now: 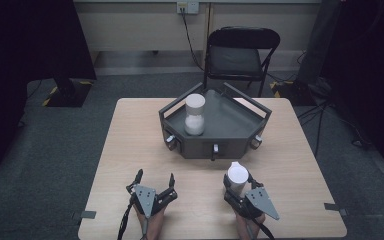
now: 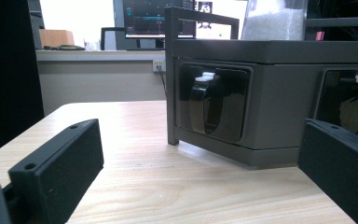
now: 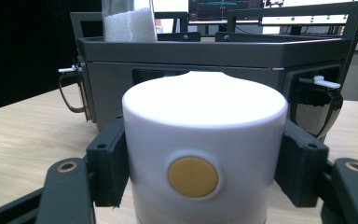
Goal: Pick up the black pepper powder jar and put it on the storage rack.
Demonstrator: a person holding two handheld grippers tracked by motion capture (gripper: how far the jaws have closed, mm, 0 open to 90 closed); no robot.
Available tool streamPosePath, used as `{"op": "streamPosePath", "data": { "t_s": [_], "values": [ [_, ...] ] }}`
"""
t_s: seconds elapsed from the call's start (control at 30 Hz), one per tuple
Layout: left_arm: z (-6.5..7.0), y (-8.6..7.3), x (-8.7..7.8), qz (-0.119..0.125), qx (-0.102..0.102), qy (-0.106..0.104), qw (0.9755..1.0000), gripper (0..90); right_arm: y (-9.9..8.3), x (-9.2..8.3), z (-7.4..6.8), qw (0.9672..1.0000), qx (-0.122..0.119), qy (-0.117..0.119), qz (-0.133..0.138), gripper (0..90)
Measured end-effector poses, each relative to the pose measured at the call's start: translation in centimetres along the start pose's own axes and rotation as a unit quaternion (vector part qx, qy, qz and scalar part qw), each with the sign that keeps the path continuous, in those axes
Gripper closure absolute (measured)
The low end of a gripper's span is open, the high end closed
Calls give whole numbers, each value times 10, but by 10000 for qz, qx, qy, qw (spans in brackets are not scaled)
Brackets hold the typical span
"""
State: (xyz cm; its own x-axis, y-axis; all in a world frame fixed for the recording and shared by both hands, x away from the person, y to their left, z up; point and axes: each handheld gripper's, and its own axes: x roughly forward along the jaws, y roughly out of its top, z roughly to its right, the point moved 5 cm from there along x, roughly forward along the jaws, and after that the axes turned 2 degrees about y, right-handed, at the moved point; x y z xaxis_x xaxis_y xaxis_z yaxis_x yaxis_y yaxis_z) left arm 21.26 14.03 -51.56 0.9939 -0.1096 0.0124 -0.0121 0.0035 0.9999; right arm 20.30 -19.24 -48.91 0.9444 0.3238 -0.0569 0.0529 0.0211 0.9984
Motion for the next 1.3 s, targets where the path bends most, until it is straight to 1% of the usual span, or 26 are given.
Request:
{"op": "streamPosePath", "data": {
  "t_s": [0.23, 0.37, 0.63, 1.07, 1.3],
  "values": [
    [0, 0, 0, 0, 1, -1, 10000, 1, 2, 0, 0, 10000, -4, 23, -35, 301],
    [0, 0, 0, 1, 0, -3, 10000, 1, 3, 0, 0, 10000, -45, 44, -75, 301],
    [0, 0, 0, 1, -1, -2, 10000, 1, 7, -2, 2, 9999, -60, 85, -80, 301],
    [0, 0, 0, 2, -1, -1, 10000, 1, 14, -4, 9, 9996, -18, 267, -64, 302],
    [0, 0, 0, 1, -1, -1, 10000, 1, 18, -4, 11, 9994, -55, 325, -64, 302]
  ]
}}
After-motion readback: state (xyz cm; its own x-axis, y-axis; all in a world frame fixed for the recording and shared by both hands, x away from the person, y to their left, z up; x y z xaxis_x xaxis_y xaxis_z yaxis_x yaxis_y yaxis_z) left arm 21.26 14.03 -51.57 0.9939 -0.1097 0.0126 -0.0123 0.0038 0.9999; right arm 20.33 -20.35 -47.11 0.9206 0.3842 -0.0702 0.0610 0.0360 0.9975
